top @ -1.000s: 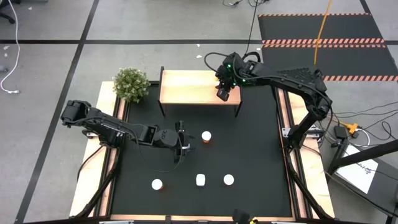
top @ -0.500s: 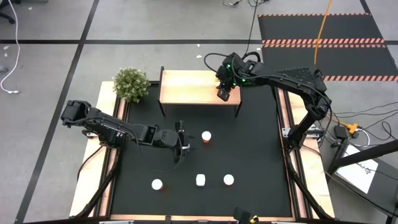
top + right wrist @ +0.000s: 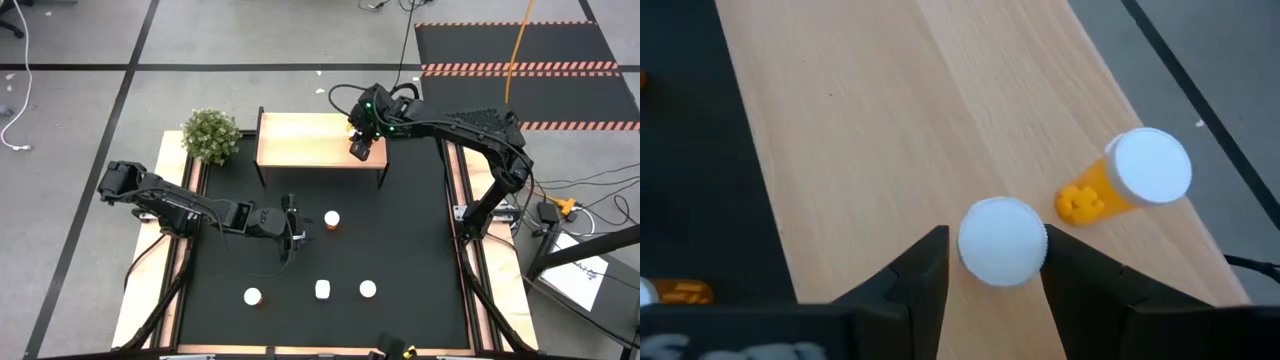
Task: Pick and place medicine bottles onto shelf by color
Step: Put the small orange pill bottle on the shelf aligned with the other small orange pill bottle, then put the large orange pill bottle on the shelf
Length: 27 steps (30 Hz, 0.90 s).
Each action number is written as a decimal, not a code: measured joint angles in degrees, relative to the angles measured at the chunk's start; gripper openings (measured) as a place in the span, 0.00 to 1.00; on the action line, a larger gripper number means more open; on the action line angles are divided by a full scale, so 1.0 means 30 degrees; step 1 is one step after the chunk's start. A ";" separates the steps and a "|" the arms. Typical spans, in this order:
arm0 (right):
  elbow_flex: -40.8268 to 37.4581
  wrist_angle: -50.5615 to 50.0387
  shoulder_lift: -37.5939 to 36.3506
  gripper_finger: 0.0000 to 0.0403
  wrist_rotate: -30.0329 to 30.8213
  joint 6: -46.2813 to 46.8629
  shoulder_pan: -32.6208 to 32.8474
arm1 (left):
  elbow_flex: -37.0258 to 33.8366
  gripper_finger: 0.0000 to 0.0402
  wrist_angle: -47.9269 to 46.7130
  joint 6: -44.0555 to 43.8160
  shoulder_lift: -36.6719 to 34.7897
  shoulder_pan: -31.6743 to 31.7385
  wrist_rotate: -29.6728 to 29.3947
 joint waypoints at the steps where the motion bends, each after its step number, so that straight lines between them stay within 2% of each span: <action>1: 0.0002 -0.0004 0.0000 0.38 0.0004 -0.0002 0.0000 | 0.0000 0.57 0.0000 0.0000 0.0000 0.0000 0.0000; 15: 0.0002 0.0626 0.0000 0.41 0.0148 -0.0018 0.0000 | 0.0000 0.57 0.0000 0.0007 0.0000 0.0000 0.0000; 19: 0.0002 0.0637 0.0000 0.44 0.0980 -0.0075 0.0000 | 0.0000 0.57 0.0000 0.0007 0.0000 0.0000 0.0000; 27: 0.0002 0.1246 0.0000 0.50 0.1011 -0.0279 0.0000 | 0.0000 0.57 0.0000 0.0007 0.0000 0.0000 0.0000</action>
